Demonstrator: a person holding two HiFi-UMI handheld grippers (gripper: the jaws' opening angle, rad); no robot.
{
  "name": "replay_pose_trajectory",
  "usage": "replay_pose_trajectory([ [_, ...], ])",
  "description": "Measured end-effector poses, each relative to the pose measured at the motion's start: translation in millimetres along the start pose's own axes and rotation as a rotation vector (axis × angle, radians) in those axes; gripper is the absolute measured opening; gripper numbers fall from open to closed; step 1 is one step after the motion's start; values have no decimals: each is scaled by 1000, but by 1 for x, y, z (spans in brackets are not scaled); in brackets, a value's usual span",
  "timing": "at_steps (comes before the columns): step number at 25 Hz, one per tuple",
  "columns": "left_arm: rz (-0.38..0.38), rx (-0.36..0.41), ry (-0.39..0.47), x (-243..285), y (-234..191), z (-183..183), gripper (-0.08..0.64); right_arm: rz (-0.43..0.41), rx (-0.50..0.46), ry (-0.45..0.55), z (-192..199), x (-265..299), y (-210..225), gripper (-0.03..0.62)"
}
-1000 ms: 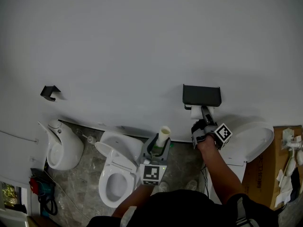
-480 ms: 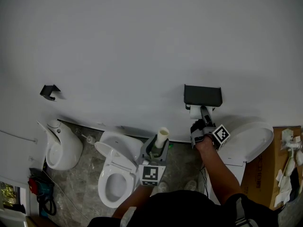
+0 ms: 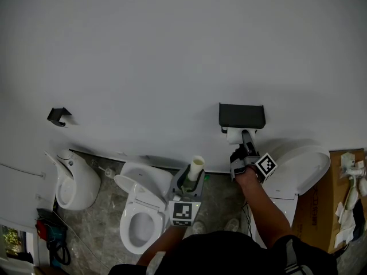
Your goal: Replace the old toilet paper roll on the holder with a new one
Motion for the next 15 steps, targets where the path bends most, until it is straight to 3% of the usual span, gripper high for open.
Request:
replay_pose_trajectory([
  [10, -3, 1, -5, -3, -2, 0, 172, -8, 4, -36, 16, -33, -10, 337],
  [12, 3, -1, -3, -2, 0, -1, 172, -11, -32, -62, 19, -42, -18, 337],
  [15, 13, -2, -2, -1, 3, -2, 172, -1, -161, -106, 20, -57, -29, 337],
])
Point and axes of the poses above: the fingertips, and each gripper's own axes: x forward along the fingers, y to its right, z out of its underside, the point moved 1 cm from there along -x, backward along the fingers, and after that the axes turned 13 degrees about -y, right-handed, at the moved point
